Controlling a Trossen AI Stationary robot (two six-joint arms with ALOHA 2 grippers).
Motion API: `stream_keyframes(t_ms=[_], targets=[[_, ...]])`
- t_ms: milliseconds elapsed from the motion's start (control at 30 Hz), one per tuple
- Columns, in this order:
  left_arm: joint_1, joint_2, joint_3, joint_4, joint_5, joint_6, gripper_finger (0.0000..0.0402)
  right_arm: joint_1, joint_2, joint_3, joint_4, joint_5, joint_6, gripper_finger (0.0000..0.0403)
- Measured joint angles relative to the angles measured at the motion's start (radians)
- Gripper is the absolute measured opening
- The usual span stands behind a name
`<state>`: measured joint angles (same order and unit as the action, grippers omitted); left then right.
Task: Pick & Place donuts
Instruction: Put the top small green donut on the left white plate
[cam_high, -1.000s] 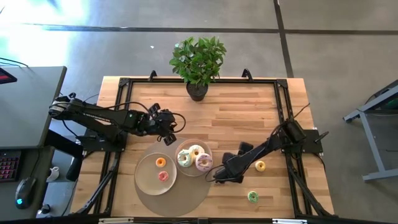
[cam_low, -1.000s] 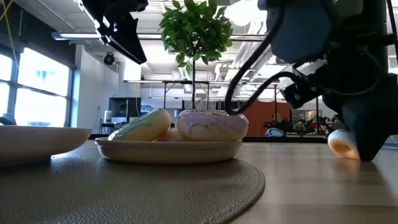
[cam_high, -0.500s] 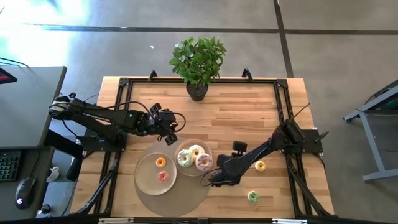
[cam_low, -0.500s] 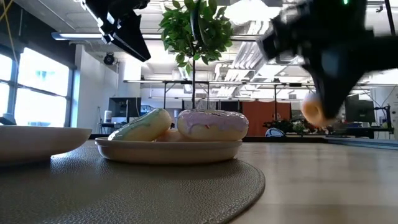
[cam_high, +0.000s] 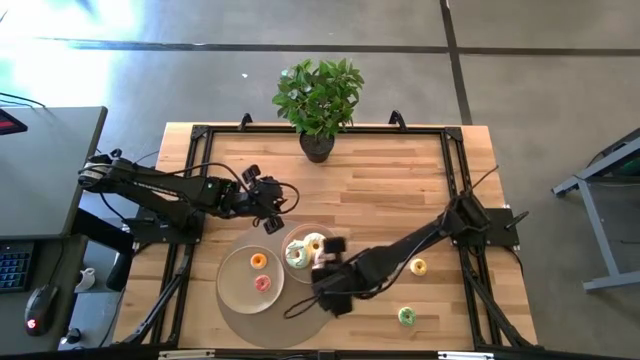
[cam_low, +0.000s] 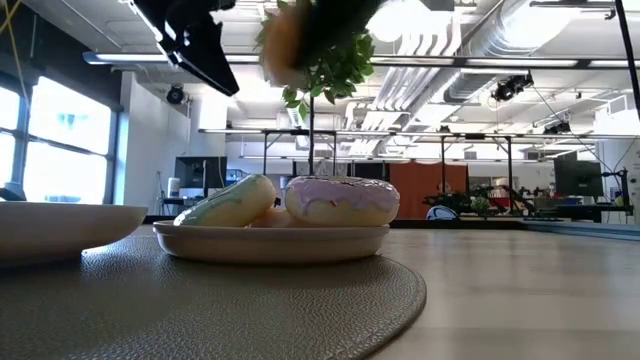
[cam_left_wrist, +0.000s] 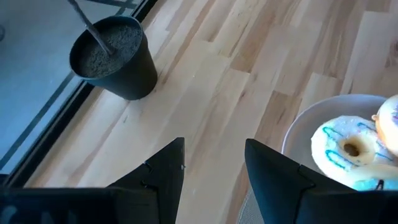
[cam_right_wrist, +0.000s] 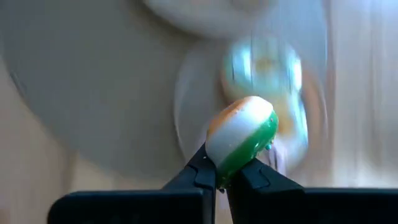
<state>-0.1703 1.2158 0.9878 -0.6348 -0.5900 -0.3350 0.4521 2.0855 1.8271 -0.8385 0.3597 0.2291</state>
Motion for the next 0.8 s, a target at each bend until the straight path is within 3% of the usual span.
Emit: stream_keyframes(t_ms=[267, 367, 600, 800], targets=[[0.0, -0.068, 0.0, 0.003, 0.001, -0.002, 0.0165, -0.097, 0.0, -0.277, 0.813, -0.063, -0.143, 0.0006], [0.0, -0.1, 0.0, 0.002, 0.005, -0.002, 0.0165, -0.113, 0.001, -0.345, 1.008, -0.108, -0.173, 0.0005], [0.0, -0.165, 0.0, 0.008, 0.005, 0.014, 0.0165, -0.111, 0.004, -0.318, 0.919, -0.044, -0.186, 0.0005], [0.0, -0.188, 0.0, 0.022, 0.005, 0.013, 0.0165, -0.112, 0.081, -0.25, 0.925, -0.081, -0.186, 0.0005]])
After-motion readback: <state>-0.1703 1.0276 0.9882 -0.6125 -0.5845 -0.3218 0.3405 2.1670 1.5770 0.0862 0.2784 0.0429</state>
